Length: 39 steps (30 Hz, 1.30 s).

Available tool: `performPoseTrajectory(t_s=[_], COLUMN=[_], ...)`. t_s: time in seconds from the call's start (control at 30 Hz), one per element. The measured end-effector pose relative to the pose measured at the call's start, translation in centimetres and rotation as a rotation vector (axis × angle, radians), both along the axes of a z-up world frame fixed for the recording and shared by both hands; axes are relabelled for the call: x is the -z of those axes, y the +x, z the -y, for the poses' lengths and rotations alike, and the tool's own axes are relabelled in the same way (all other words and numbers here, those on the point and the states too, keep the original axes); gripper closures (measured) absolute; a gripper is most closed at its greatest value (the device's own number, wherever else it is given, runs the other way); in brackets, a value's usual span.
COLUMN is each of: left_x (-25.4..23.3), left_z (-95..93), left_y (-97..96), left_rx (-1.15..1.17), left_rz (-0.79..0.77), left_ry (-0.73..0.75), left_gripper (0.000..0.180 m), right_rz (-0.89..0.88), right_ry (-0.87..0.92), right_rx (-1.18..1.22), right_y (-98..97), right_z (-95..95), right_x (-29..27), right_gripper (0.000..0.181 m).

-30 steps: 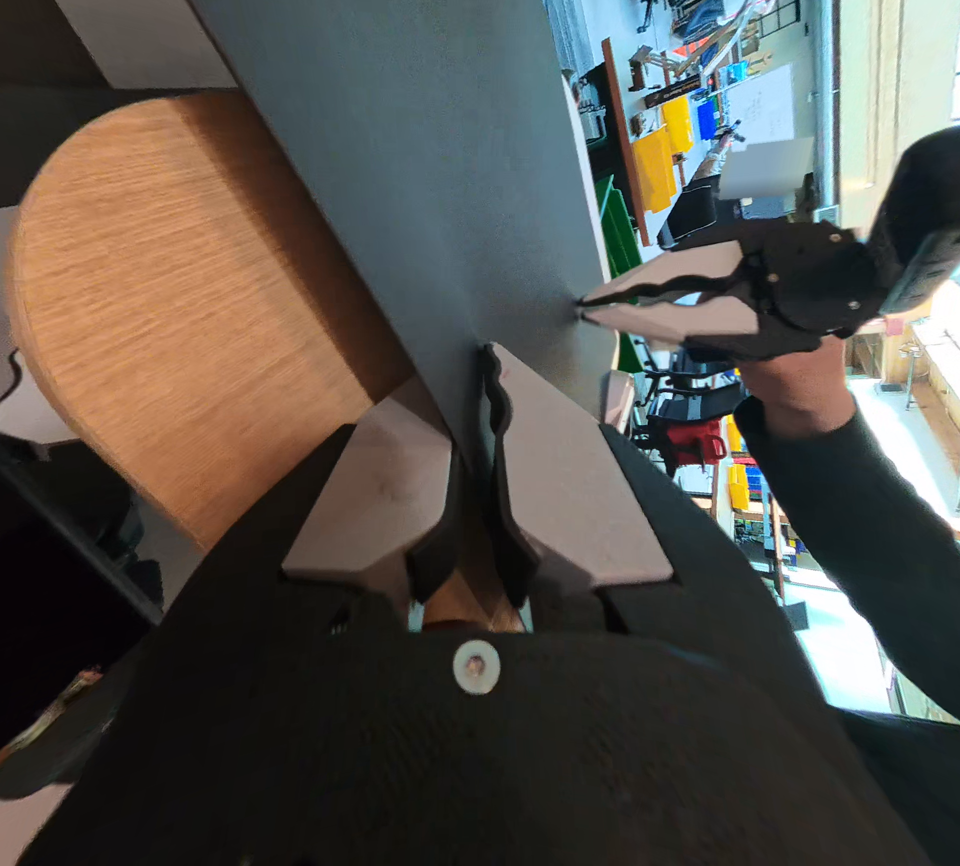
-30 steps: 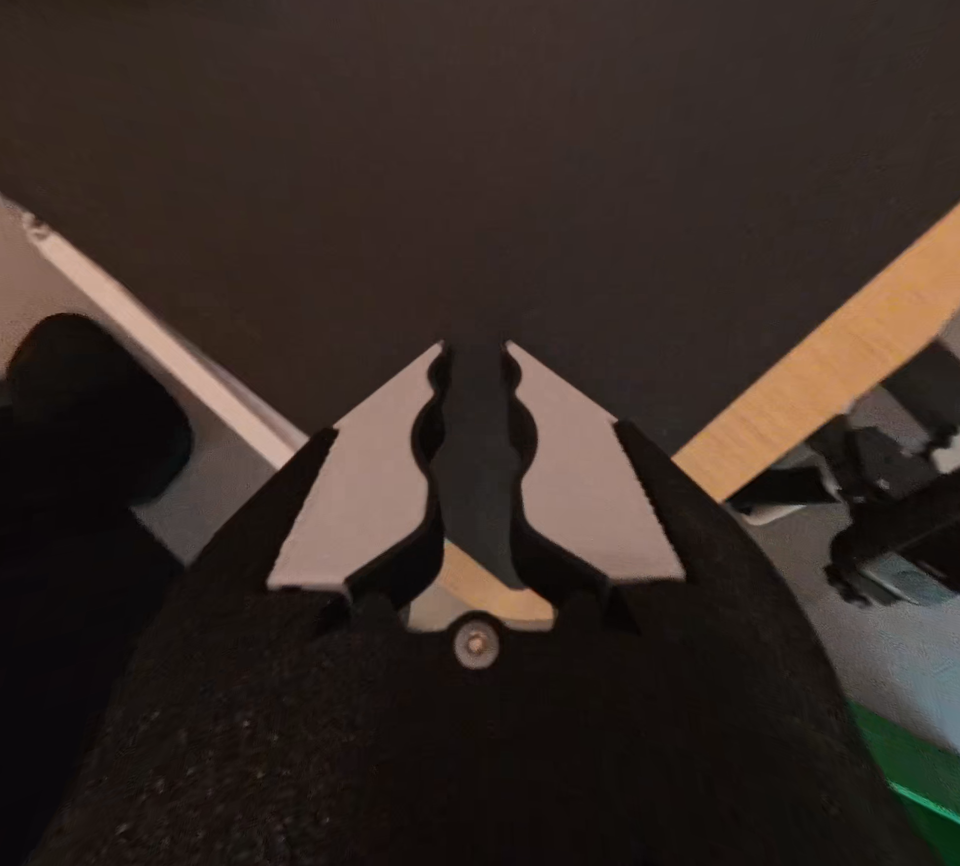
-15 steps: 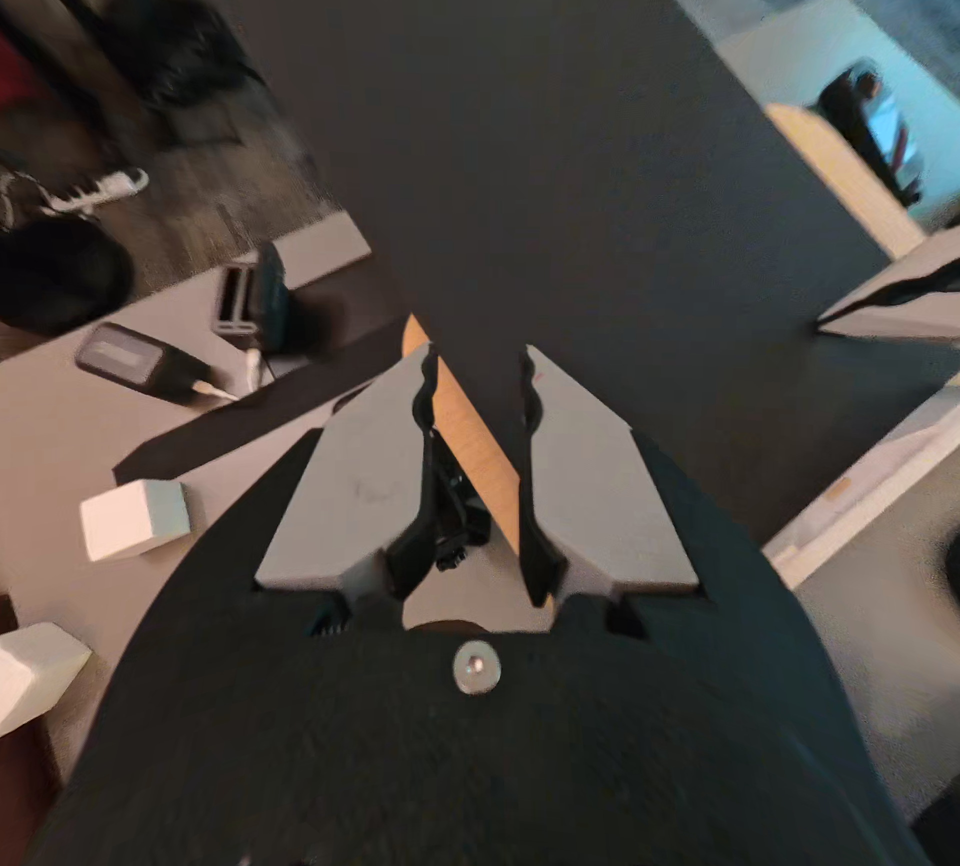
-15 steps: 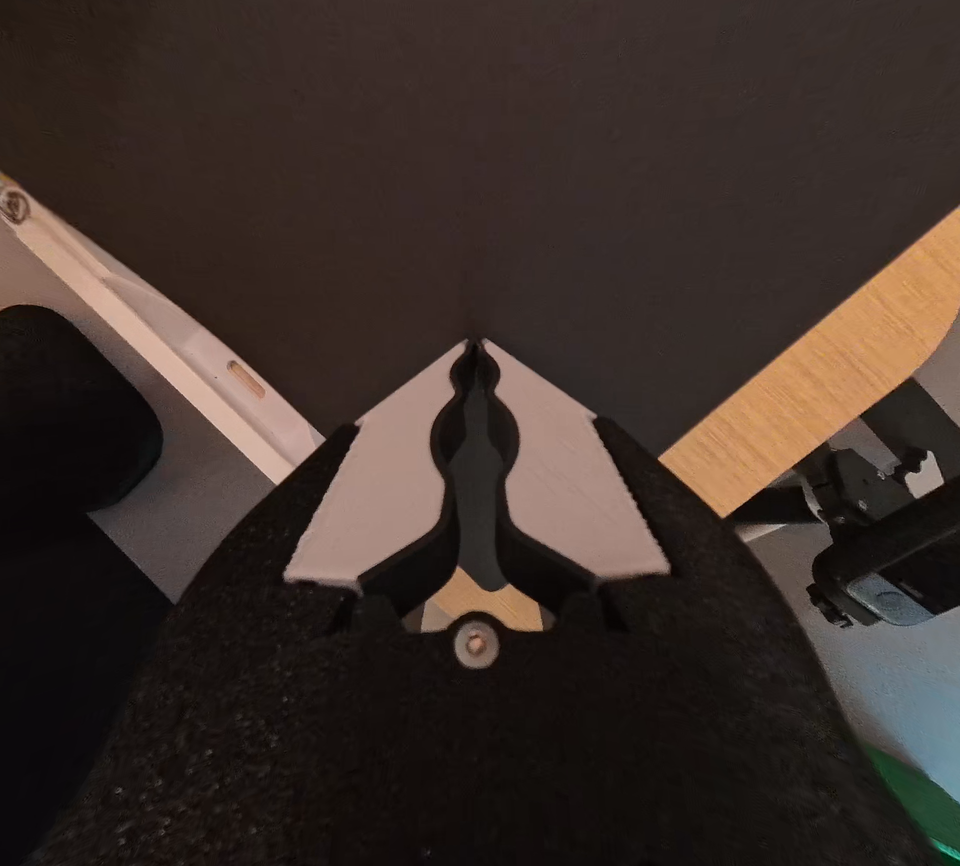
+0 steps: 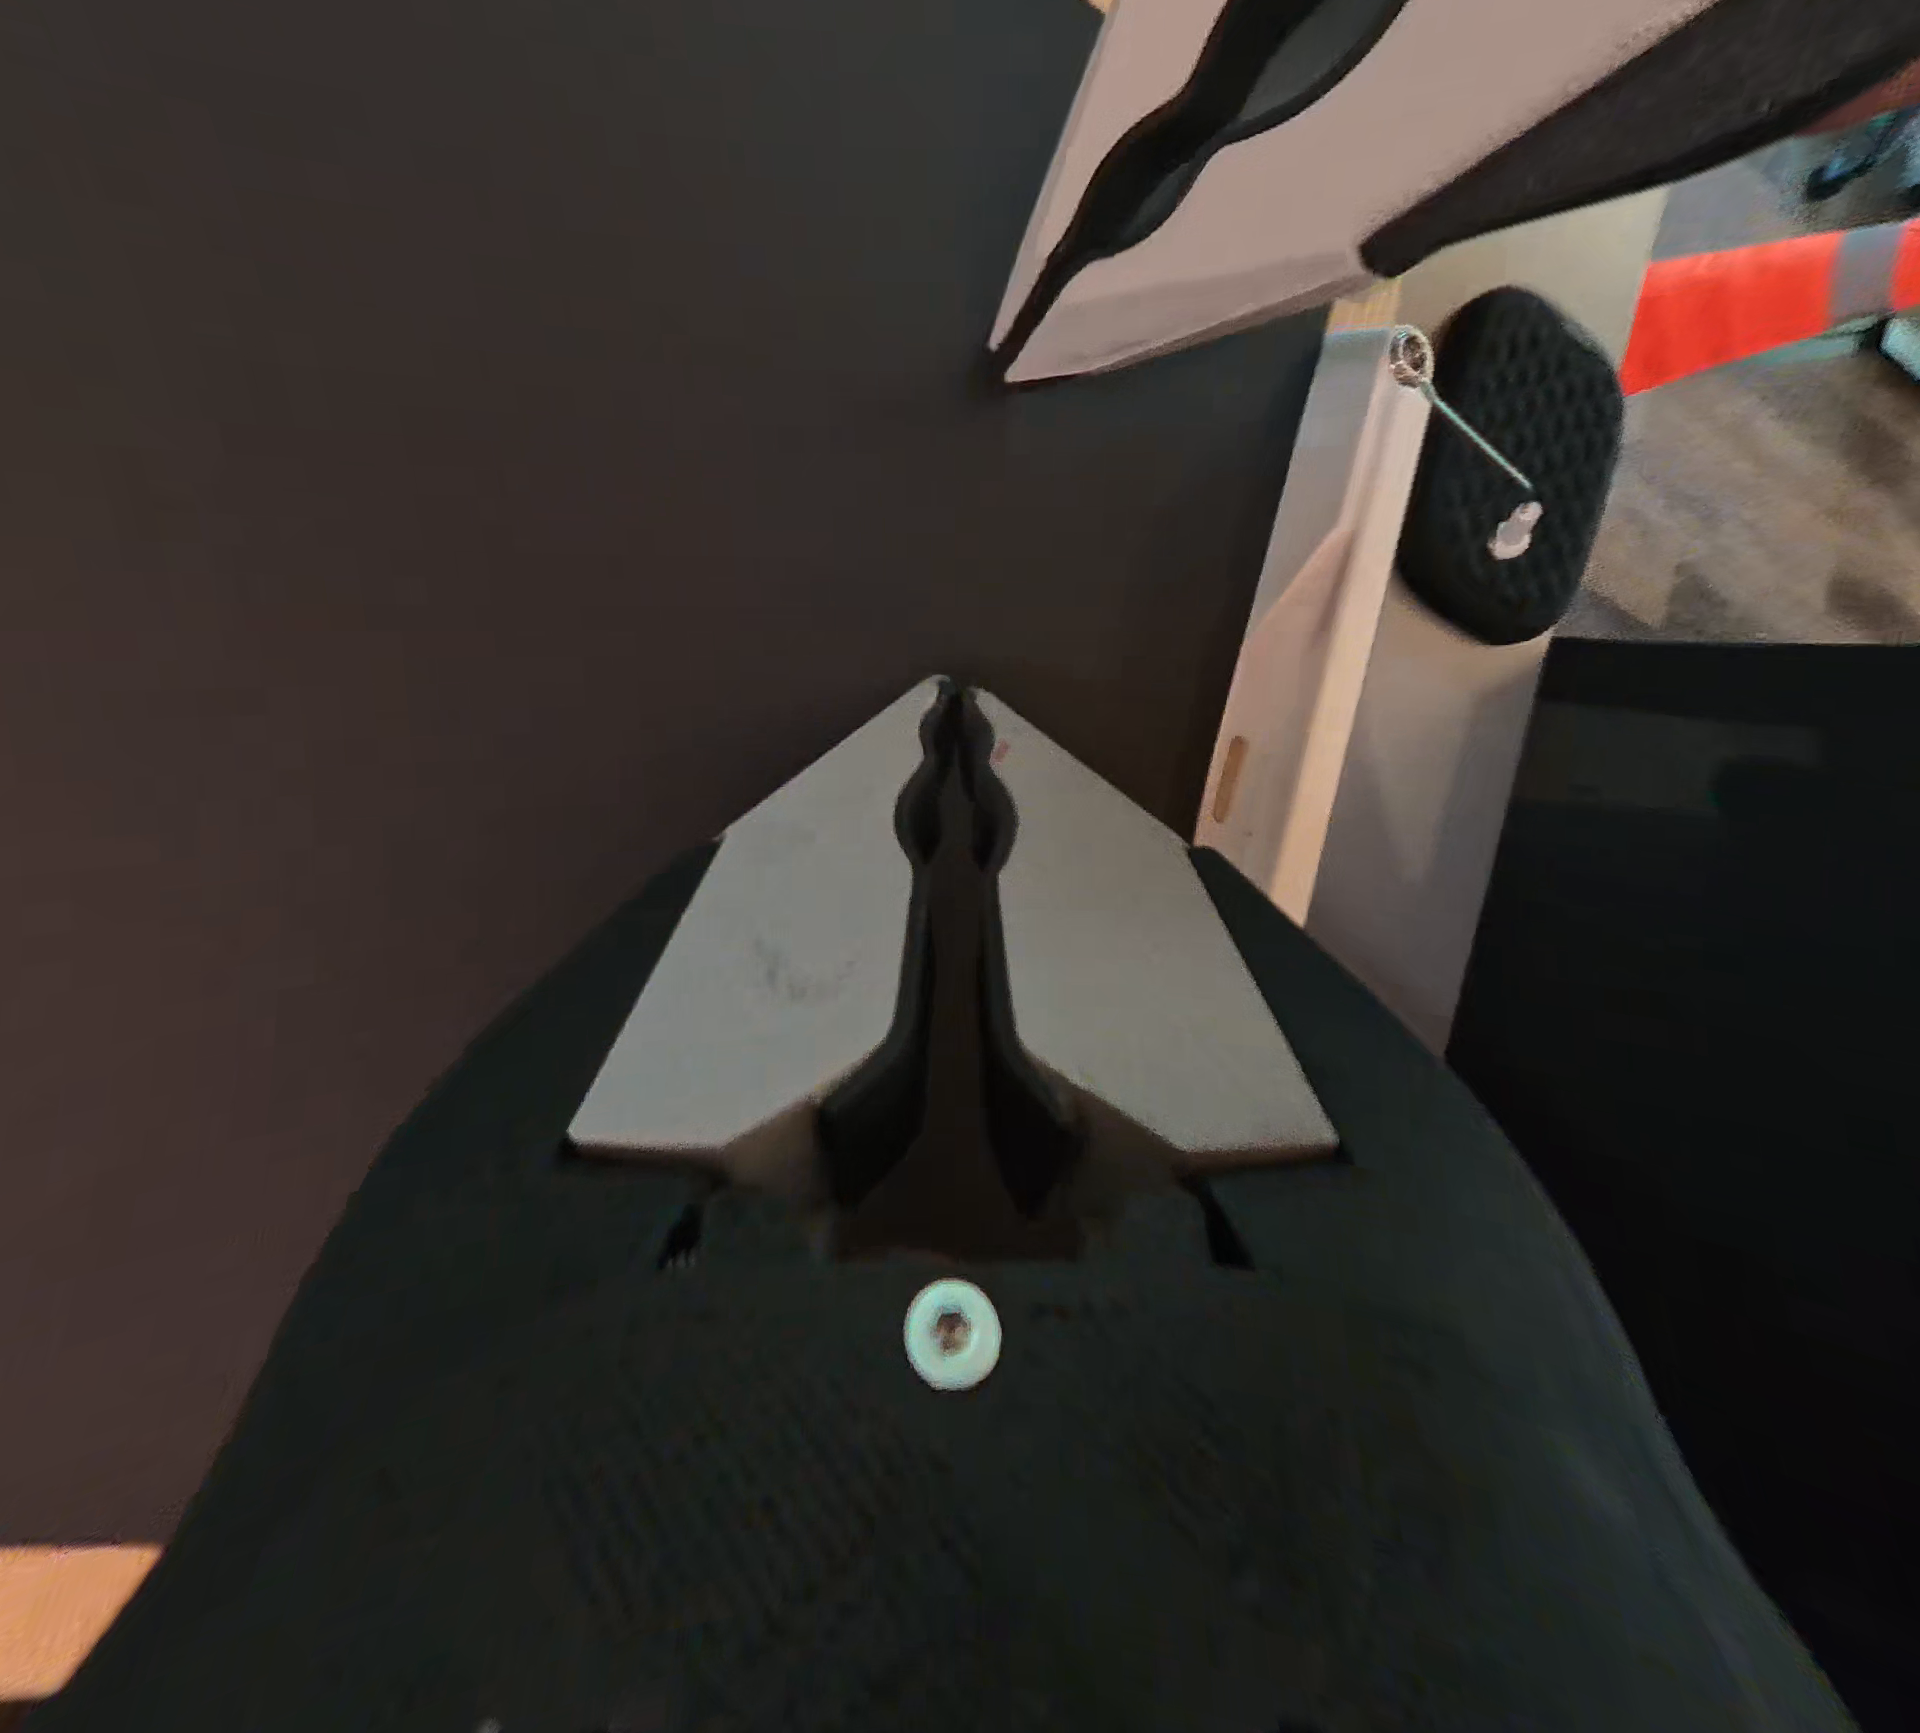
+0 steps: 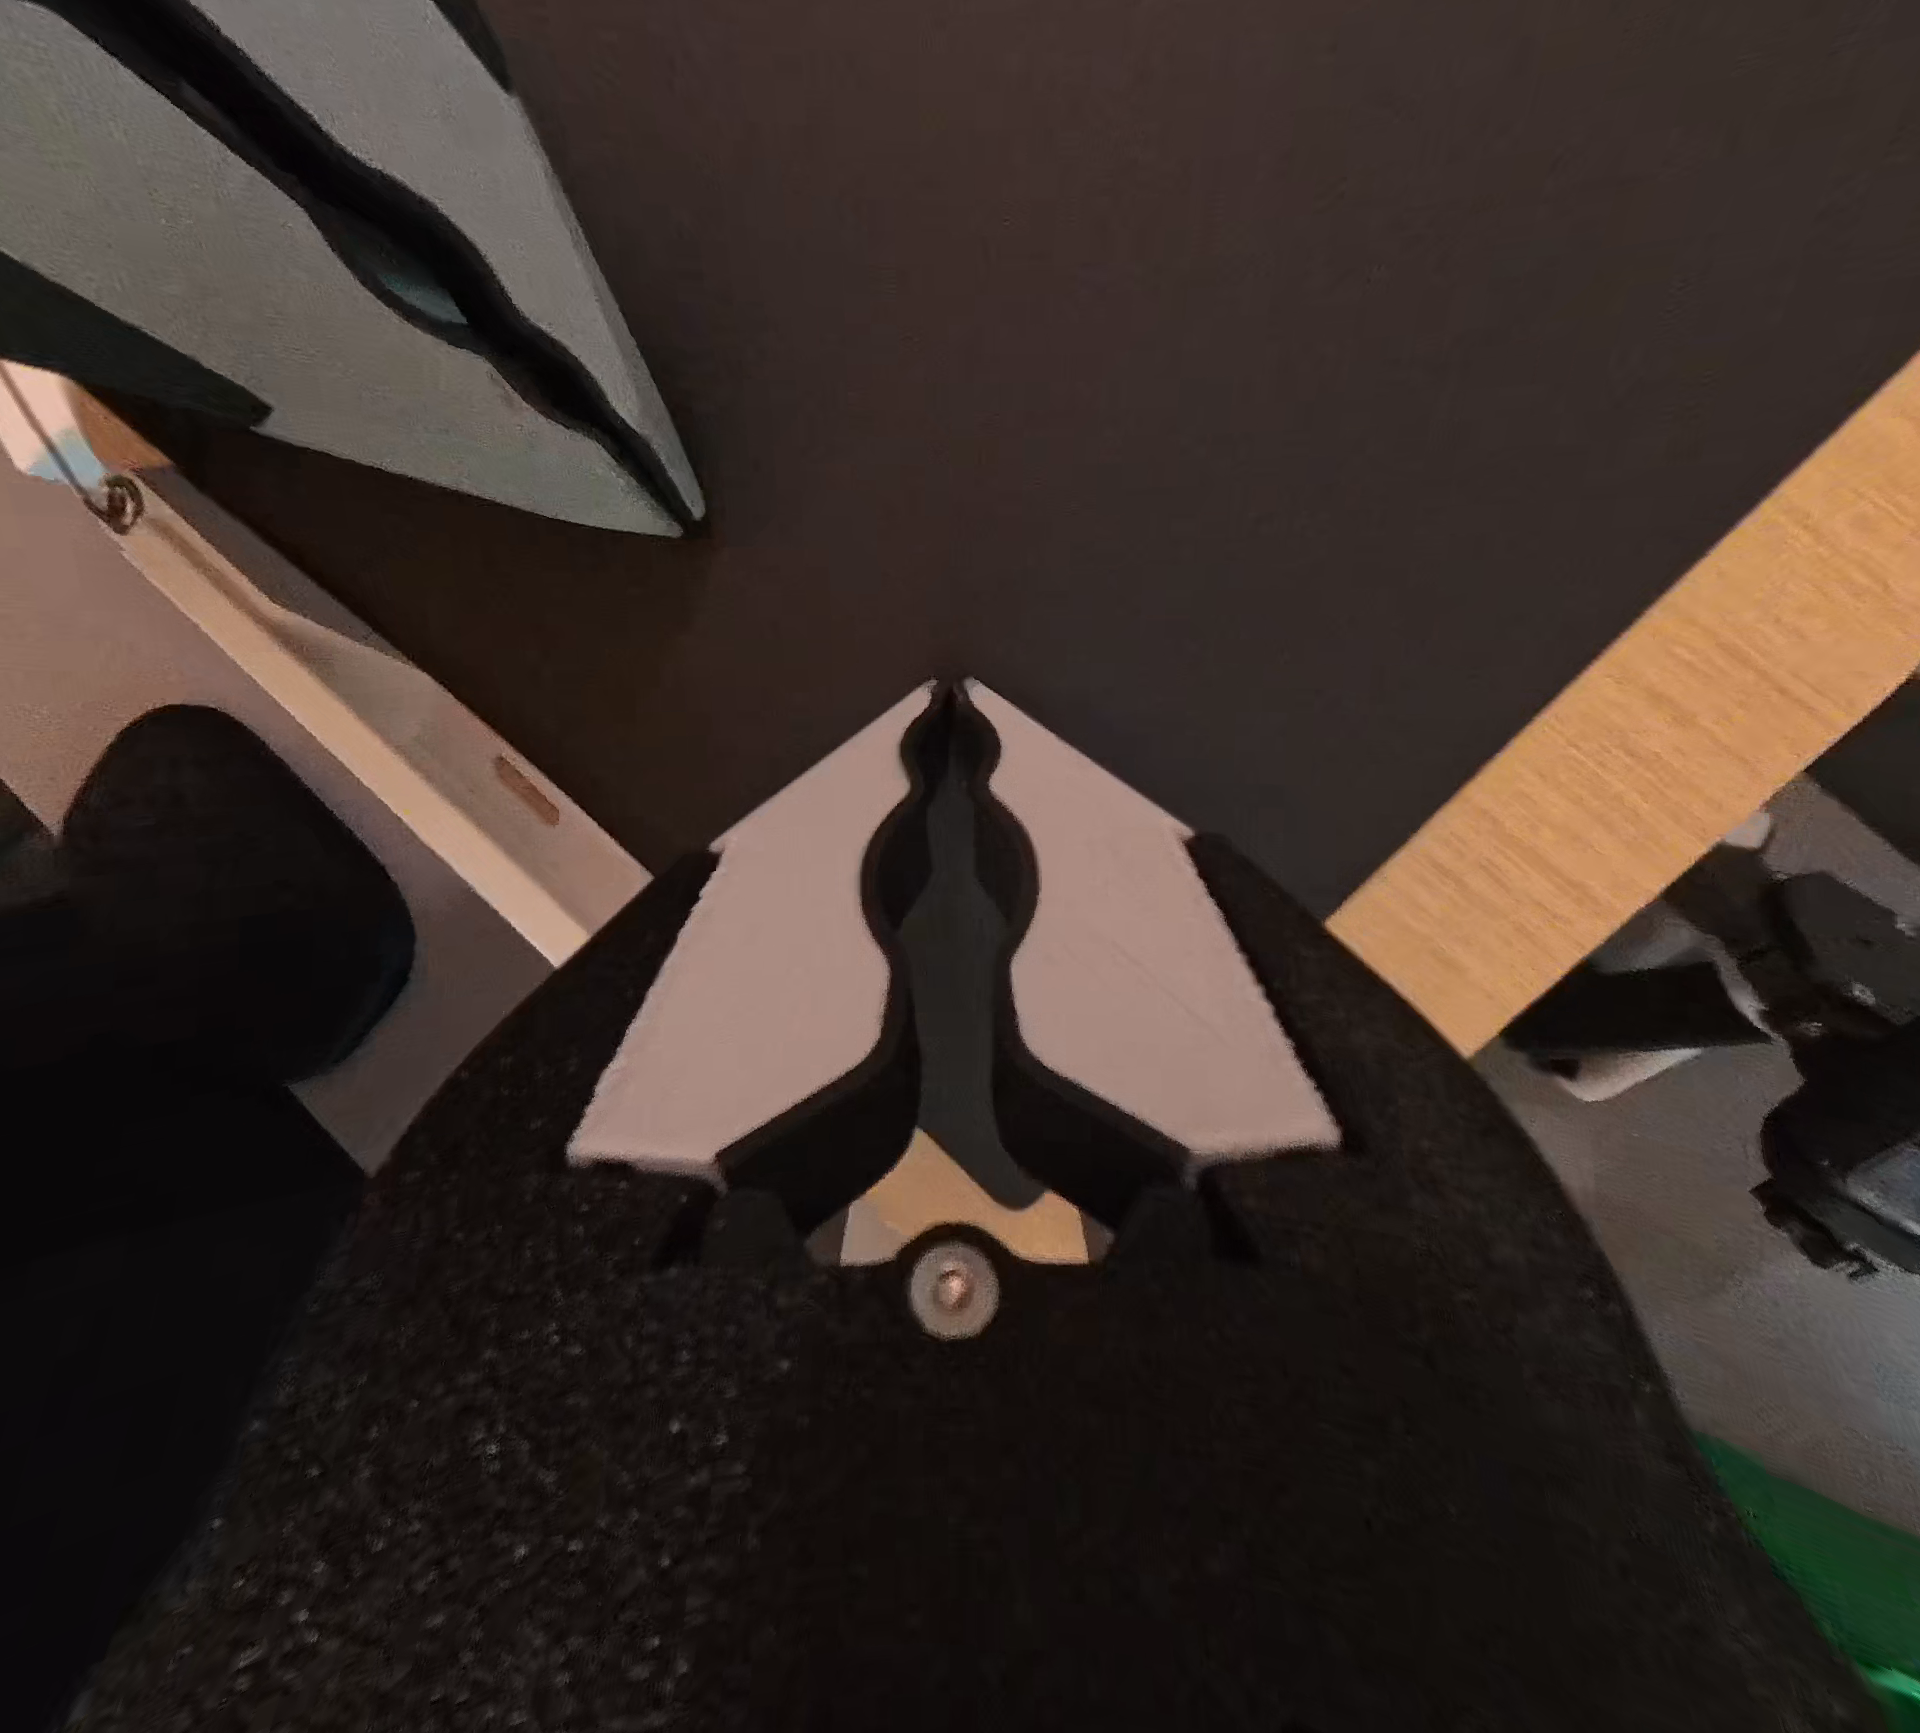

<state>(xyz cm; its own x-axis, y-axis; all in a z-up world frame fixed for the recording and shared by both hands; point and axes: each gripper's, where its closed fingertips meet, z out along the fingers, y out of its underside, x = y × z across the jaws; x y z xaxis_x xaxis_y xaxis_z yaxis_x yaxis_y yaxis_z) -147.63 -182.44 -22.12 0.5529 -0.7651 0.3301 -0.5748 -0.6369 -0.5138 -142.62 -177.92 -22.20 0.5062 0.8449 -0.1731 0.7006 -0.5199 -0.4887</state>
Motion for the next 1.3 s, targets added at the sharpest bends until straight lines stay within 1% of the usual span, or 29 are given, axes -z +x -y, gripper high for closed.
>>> performPoseTrajectory(t_s=[0.1,0.2,0.23,0.27,0.3,0.33,0.37,0.4,0.43,0.47,0.5,0.53,0.6,0.63,0.7,0.77,0.97,1.0,1.03,1.1,1.17,1.23,1.27,1.3], left_x=[0.0,0.0,0.0,0.0,-0.1,-0.1,-0.1,-0.1,-0.1,0.0,0.0,0.0,0.0,0.0,0.0,-0.1,-0.1,-0.1,-0.1,-0.1,-0.1,-0.1,-0.1,-0.1], left_z=[-0.1,-0.1,-0.1,0.0,0.0,0.0,0.0,0.0,0.0,0.0,0.0,0.0,0.0,0.0,0.0,0.0,-0.1,0.0,0.1,0.0,0.0,0.0,0.0,0.0], left_y=[0.0,-0.1,-0.1,-0.1,-0.1,-0.1,-0.1,-0.1,-0.1,-0.1,-0.1,-0.1,-0.1,-0.1,-0.1,-0.1,-0.2,-0.1,0.0,-0.1,0.0,-0.1,-0.1,0.0], left_rx=[-0.001,0.000,0.003,0.004,0.006,0.006,0.006,0.005,0.005,0.007,0.013,0.018,0.029,0.032,0.030,0.017,-0.006,-0.004,-0.002,-0.004,-0.009,-0.013,-0.013,-0.010], left_rz=[0.033,0.027,0.026,0.028,0.032,0.034,0.035,0.034,0.029,0.019,0.007,-0.005,-0.014,-0.009,0.008,0.036,0.072,0.084,0.093,0.087,0.096,0.104,0.109,0.110], left_ry=[0.003,0.001,0.008,0.014,0.021,0.031,0.042,0.052,0.060,0.067,0.073,0.076,0.072,0.069,0.080,0.088,0.091,0.082,0.074,0.096,0.101,0.105,0.103,0.101], left_gripper=[0.180,0.180,0.180,0.180,0.180,0.180,0.180,0.180,0.180,0.180,0.180,0.180,0.180,0.180,0.180,0.180,0.180,0.180,0.180,0.180,0.180,0.180,0.180,0.180], right_rz=[-0.063,-0.351,-0.421,-0.465,-0.476,-0.441,-0.367,-0.282,-0.214,-0.185,-0.189,-0.181,-0.109,-0.065,0.061,0.218,0.588,0.654,0.683,0.657,0.625,0.661,0.605,0.504], right_ry=[-0.050,-0.021,-0.041,-0.074,-0.106,-0.121,-0.110,-0.076,-0.042,-0.022,-0.002,0.034,0.135,0.192,0.246,0.328,0.381,0.424,0.490,0.523,0.498,0.523,0.501,0.432], right_rx=[0.084,0.161,0.199,0.237,0.259,0.265,0.266,0.264,0.263,0.261,0.257,0.269,0.280,0.262,0.192,0.070,-0.359,-0.411,-0.460,-0.542,-0.523,-0.393,-0.300,-0.167], right_y=[1.4,4.0,5.3,6.3,6.9,7.3,7.6,7.8,8.1,8.1,8.1,8.6,10.7,11.6,13.0,13.4,9.6,8.9,7.7,4.4,2.1,2.6,2.9,3.5], right_z=[0.7,4.2,6.0,8.0,9.9,11.5,12.7,13.3,13.3,13.1,12.9,12.3,10.9,10.0,8.0,5.0,-0.4,-1.2,-2.0,-2.4,-3.0,-4.7,-4.7,-4.0], right_x=[-0.9,-5.6,-6.3,-6.1,-5.2,-3.6,-1.6,0.5,2.2,3.1,3.3,3.1,2.2,1.6,1.0,0.5,-0.2,-0.5,-1.1,-1.9,-2.4,-4.0,-5.2,-6.2], right_gripper=[0.181,0.179,0.163,0.142,0.130,0.124,0.118,0.117,0.122,0.138,0.169,0.177,0.175,0.174,0.171,0.168,0.162,0.166,0.181,0.181,0.181,0.181,0.181,0.181])
